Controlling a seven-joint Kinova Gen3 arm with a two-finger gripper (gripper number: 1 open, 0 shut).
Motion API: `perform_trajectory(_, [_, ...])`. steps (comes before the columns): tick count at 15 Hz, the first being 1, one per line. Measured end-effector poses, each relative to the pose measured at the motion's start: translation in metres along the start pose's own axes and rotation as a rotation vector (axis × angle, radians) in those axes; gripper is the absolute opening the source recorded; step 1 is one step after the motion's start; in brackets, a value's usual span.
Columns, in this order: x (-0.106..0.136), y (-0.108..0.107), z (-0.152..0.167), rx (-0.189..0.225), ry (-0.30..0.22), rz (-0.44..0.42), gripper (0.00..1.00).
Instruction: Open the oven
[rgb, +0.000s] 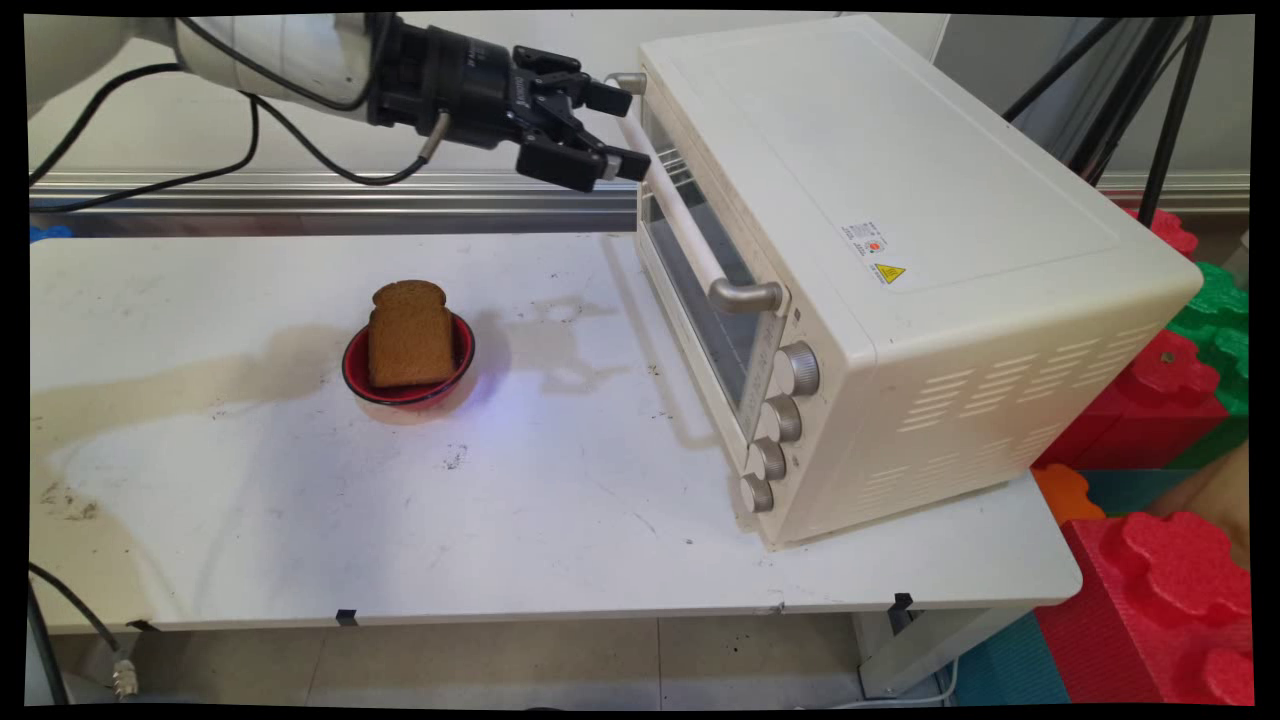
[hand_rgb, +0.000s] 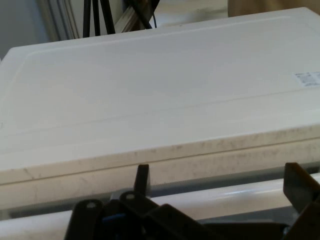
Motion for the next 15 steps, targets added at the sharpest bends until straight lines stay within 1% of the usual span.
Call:
perform_trajectory(9, [0.001, -0.003, 0.015, 0.005, -0.008, -0.003, 1.0])
perform_trajectory(10, [0.001, -0.003, 0.015, 0.004, -0.007, -0.003, 0.0])
perform_trajectory(15, [0.001, -0.002, 0.02, -0.006, -0.005, -0.005, 0.0])
